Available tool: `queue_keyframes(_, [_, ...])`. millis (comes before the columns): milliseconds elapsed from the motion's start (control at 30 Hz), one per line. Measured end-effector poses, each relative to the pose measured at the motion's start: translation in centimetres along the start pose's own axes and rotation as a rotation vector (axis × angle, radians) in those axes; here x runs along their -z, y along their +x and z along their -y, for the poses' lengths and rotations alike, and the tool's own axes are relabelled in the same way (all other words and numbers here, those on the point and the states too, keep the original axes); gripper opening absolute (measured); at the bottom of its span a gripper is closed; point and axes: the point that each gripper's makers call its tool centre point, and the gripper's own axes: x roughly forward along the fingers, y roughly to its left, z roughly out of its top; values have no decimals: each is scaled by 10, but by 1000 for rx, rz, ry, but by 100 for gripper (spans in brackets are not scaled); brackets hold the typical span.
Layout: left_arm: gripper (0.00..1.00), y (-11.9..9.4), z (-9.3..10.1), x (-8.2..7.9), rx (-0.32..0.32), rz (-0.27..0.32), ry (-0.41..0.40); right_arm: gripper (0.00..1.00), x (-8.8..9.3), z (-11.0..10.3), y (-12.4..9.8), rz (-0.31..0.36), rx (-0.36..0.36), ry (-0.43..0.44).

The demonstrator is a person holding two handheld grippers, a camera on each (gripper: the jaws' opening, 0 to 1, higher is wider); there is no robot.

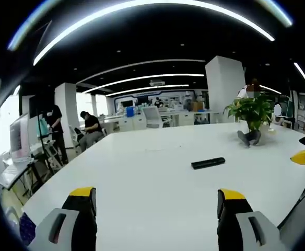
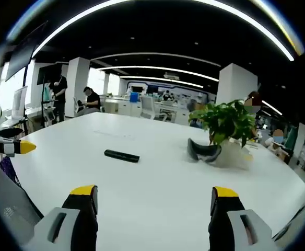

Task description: Press the specified remote control buttons in sequence, fully releasing each button before pressing the next.

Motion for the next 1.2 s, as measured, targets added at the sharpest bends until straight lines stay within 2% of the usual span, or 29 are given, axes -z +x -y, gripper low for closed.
queue_keyframes(500, [99, 1, 1, 3, 4, -17, 7, 87, 3, 0, 1, -16, 1, -5])
queue_keyframes(1200, [99, 2, 3, 7, 9, -42, 22, 84, 1, 3, -1, -3, 14, -16])
